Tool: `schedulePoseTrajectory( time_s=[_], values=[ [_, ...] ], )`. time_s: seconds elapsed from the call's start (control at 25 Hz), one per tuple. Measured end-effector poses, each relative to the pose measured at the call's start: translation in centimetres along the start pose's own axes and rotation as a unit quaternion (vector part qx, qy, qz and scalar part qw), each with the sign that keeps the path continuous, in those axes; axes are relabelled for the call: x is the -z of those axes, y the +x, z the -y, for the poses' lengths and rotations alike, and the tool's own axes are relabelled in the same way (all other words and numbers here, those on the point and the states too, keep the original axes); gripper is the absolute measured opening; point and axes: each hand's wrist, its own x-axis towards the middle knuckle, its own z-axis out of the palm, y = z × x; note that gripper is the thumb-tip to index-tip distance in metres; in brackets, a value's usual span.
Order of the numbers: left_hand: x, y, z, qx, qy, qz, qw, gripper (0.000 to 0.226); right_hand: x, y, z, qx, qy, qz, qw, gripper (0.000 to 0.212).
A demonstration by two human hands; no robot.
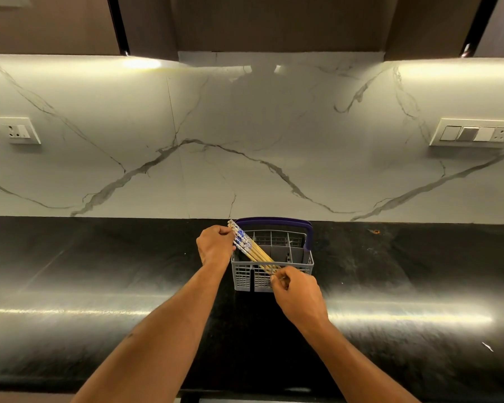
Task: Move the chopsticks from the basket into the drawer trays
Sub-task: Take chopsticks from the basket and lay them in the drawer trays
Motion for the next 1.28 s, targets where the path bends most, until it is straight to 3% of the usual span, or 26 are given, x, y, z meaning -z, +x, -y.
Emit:
schedulePoseTrajectory(
  time_s=[0.4,0.64,0.84,1.08,1.28],
  values=[
    [3.1,0.9,-2.7,-0.014,-0.070,0.019,0.997,0.014,0.3,-0.1,0.7,-0.005,0.014,-0.004,1.000,0.006],
    [7.1,0.2,-7.0,-0.102,-0.081,0.072,0.989,0.014,2.0,0.8,4.2,0.019,0.055,0.002,0.998,0.027],
    [9.6,-1.6,-12.5,-0.188,-0.065,0.159,0.967,0.016,4.8,2.0,7.9,0.112,0.064,-0.009,0.992,0.045],
    [10.5,-4.3,-17.0,-0.215,-0.080,0.244,0.942,0.016,6.6,1.7,9.4,0.143,0.190,-0.039,0.971,0.014],
    [10.1,-5.7,-17.3,-0.196,-0.103,0.281,0.934,0.032,7.7,0.7,9.4,0.109,0.361,0.051,0.925,0.010]
  ],
)
